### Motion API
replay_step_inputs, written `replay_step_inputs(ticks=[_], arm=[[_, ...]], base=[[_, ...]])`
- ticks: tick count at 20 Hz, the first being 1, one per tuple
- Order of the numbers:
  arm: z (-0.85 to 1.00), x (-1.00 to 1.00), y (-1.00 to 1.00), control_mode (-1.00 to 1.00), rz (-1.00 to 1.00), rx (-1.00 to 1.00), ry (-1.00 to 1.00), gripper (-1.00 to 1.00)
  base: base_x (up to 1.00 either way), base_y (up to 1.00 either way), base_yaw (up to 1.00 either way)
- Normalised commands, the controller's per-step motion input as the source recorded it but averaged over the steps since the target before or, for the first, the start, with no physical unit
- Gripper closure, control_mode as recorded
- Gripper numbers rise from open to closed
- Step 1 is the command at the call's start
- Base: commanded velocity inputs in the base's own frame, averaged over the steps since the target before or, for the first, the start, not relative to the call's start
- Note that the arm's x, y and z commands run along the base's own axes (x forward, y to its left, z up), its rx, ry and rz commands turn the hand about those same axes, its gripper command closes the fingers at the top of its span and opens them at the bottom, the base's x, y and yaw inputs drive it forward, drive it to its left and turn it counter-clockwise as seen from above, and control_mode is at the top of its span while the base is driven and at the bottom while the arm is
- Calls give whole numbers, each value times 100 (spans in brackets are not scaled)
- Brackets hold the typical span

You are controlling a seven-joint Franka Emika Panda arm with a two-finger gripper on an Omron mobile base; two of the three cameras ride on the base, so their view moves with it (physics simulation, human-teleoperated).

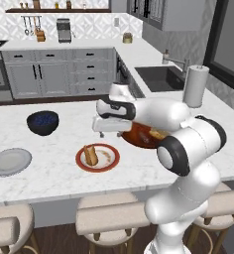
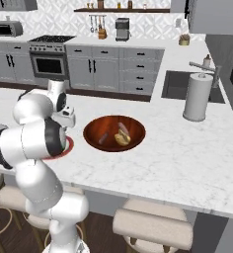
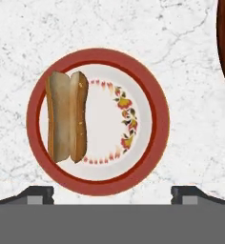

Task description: Place one bun and one sausage from the bowl on each plate.

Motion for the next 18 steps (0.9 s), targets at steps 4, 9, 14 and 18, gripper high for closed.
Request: replay_step_inputs(ticks=[4, 9, 14, 18], arm=[[1, 0, -100, -100, -1, -19, 6, -100], [0, 15, -100, -100, -2, -11, 9, -100], [-17, 42, -98, -100, -1, 0, 5, -100], [-43, 21, -31, -100, 0, 5, -7, -100]], base=[[0, 0, 0], [0, 0, 0], [0, 0, 0], [0, 0, 0]])
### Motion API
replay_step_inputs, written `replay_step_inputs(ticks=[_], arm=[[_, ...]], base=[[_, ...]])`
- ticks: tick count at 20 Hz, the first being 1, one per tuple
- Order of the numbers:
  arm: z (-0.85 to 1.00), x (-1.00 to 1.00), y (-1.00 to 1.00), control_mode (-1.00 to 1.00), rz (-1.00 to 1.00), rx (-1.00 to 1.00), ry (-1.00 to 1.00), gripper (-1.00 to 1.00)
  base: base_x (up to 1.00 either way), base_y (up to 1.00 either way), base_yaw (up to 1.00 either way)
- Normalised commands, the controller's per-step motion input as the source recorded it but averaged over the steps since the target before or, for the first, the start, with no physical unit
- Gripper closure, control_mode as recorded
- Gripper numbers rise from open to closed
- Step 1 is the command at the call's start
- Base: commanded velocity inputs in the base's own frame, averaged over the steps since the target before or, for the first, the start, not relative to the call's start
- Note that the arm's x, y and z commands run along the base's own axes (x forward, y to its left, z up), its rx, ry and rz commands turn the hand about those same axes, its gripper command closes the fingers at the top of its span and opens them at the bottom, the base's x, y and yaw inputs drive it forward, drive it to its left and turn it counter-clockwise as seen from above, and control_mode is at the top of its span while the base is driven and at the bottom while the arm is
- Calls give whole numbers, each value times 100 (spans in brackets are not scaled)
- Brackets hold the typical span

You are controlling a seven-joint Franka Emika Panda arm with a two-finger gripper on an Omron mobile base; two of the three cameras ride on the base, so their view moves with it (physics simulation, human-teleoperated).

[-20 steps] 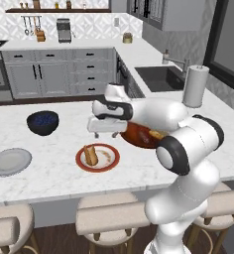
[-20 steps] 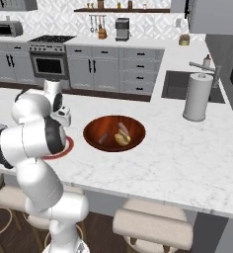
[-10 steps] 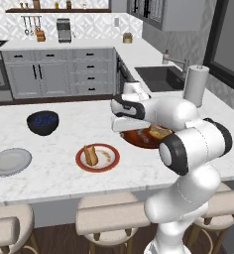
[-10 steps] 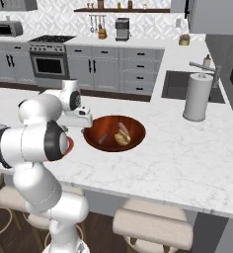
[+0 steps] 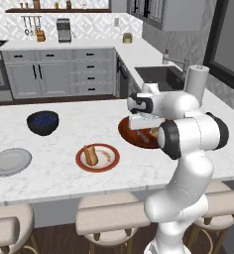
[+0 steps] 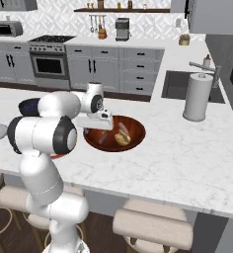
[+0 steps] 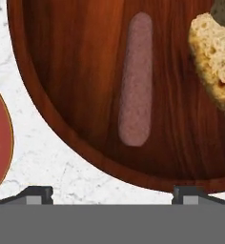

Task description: Place one bun and one sausage from the bowl on each plate.

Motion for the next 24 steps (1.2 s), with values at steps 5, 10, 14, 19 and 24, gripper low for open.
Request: replay_step_inputs(ticks=[5, 10, 14, 19, 24], arm=[[-33, 55, 0, -100, 0, 11, -28, -100], [-8, 34, -15, -100, -1, 13, 17, -100], [-16, 32, -7, -100, -2, 6, 23, -100], [-26, 27, 0, -100, -1, 2, 20, -100], [-34, 1, 0, -100, 0, 7, 27, -100]], base=[[0, 0, 0], [0, 0, 0], [0, 0, 0], [0, 0, 0], [0, 0, 0]])
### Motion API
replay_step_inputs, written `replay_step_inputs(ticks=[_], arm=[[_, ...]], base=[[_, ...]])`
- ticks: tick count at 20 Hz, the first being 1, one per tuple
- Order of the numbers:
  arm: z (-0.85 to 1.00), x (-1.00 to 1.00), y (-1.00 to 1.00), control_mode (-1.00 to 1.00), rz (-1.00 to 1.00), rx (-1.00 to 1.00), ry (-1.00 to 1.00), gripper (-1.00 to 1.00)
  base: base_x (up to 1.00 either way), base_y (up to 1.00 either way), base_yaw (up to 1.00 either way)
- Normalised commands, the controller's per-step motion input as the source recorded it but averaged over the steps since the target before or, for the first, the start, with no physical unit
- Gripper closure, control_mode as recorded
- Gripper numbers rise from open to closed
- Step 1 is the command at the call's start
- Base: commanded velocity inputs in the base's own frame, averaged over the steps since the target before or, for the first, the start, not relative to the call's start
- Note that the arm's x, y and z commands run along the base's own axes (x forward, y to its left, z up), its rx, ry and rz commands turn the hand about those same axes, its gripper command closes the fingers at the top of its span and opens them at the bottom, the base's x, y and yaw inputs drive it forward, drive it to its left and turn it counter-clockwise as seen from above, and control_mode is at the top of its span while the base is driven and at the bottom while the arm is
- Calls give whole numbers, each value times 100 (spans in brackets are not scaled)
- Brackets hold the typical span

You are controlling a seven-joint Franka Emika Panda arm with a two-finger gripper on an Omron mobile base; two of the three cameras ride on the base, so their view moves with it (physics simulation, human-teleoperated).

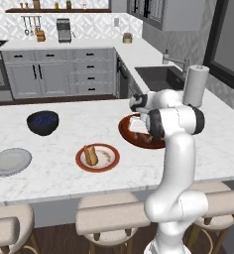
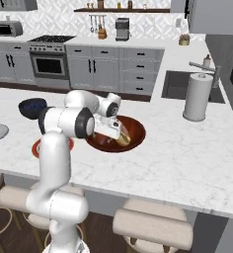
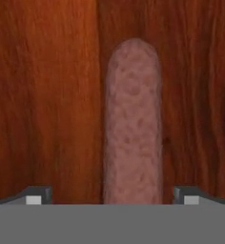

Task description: Place one bun and one sausage from the bowl on each plate.

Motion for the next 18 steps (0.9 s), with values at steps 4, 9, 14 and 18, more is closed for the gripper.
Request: replay_step_inputs(ticks=[4, 9, 14, 18], arm=[[-8, 4, 0, -100, -1, 1, 9, 100], [0, -5, 7, -100, 4, 0, 0, 100], [3, -38, 37, -100, 13, 0, -2, 100], [48, -70, 20, -100, 5, 0, -19, 100]], base=[[0, 0, 0], [0, 0, 0], [0, 0, 0], [0, 0, 0]])
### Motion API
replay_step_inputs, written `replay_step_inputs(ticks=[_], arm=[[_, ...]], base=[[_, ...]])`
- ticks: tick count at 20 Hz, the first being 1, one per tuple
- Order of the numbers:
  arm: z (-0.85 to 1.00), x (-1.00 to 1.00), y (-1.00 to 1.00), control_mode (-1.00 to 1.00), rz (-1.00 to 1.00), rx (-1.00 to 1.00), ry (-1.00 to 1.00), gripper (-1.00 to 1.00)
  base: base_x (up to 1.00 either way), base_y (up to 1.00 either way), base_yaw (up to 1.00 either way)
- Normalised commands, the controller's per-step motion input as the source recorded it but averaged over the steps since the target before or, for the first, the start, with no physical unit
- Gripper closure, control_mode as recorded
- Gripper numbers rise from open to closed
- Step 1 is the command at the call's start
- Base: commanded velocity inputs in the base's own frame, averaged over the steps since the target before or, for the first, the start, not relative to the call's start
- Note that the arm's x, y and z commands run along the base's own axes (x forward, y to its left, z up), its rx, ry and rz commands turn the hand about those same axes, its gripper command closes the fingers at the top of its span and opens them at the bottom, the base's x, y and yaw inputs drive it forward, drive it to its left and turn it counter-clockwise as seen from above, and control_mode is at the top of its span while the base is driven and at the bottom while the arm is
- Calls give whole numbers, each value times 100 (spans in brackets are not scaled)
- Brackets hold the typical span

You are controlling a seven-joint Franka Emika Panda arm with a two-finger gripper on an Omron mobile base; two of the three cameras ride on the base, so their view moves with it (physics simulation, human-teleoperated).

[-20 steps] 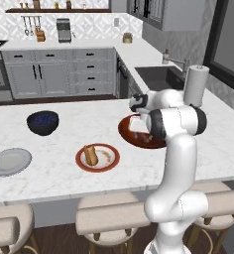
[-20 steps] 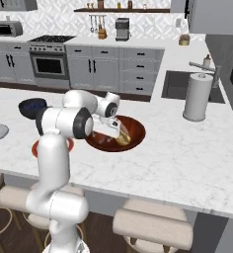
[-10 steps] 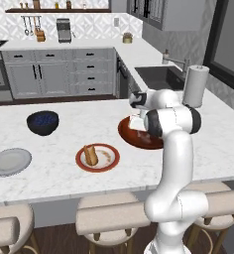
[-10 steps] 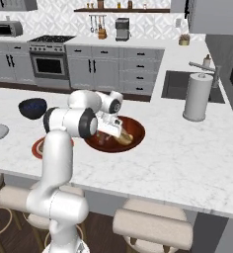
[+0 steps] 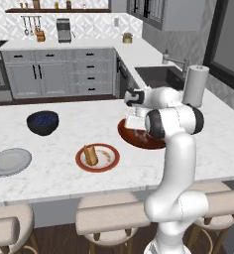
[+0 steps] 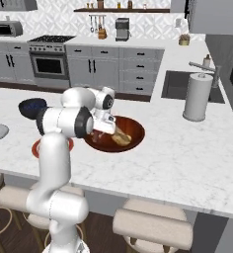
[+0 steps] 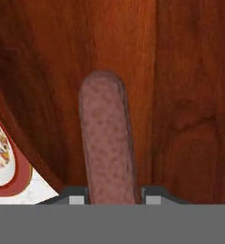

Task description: Place one bun and one sausage from the bowl on each plate.

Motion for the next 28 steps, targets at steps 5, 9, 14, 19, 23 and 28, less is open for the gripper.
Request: replay_step_inputs(ticks=[5, 9, 14, 19, 23, 28], arm=[[100, -41, 4, -100, 0, 0, -42, 100], [74, -12, 81, -100, 11, 0, -38, 100], [14, -10, 100, -100, 18, 0, -13, 100], [-55, 34, 62, -100, 14, 0, 20, 100], [-63, 28, 52, -100, 7, 0, 16, 100], [-35, -13, 71, -100, 2, -5, 0, 100]], base=[[0, 0, 0], [0, 0, 0], [0, 0, 0], [0, 0, 0], [0, 0, 0], [0, 0, 0]])
